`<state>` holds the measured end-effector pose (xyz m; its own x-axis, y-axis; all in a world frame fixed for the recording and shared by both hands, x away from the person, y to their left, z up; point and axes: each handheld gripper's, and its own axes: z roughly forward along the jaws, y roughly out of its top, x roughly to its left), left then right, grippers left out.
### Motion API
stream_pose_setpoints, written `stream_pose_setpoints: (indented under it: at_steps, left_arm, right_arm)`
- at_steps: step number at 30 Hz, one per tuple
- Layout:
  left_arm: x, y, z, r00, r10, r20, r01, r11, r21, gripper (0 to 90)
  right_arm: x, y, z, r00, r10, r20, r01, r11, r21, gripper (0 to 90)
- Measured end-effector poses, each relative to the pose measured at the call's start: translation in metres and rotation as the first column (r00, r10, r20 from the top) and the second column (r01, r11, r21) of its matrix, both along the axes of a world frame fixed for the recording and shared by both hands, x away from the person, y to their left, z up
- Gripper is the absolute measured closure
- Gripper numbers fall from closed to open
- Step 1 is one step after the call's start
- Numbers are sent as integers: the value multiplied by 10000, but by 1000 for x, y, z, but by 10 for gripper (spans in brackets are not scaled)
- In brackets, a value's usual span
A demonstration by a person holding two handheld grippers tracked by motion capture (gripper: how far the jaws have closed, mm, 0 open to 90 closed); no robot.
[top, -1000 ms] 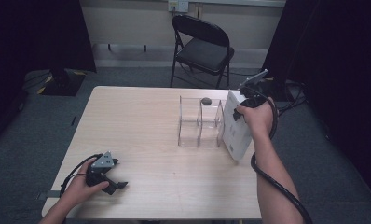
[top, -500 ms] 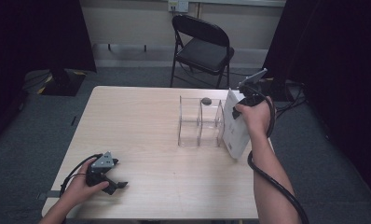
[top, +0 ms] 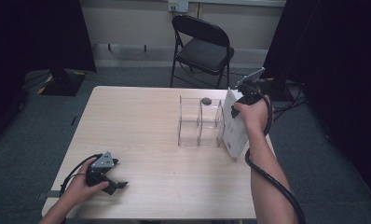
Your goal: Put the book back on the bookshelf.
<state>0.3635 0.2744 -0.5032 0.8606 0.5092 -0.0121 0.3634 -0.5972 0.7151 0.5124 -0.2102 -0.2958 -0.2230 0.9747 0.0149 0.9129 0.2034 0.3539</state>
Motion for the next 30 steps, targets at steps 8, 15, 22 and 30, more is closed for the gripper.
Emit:
stream_pose_setpoints:
  at_steps: [8,15,22,30]
  left_arm:
    - [0,0,0,10000,2,2,-2,10000,-1,0]
    - [0,0,0,10000,0,-3,0,10000,-4,0]
    - [0,0,0,10000,-1,-4,1,10000,-4,0]
    - [0,0,0,10000,-2,-4,2,10000,-2,0]
  right_arm:
    - [2,-1,1,9997,-218,74,218,9998,13,525]
    - [4,-2,2,9995,-292,155,293,9996,-15,525]
    - [10,-1,3,9992,-354,185,355,9994,-32,525]
    - [14,1,3,9993,-346,120,348,9993,-150,524]
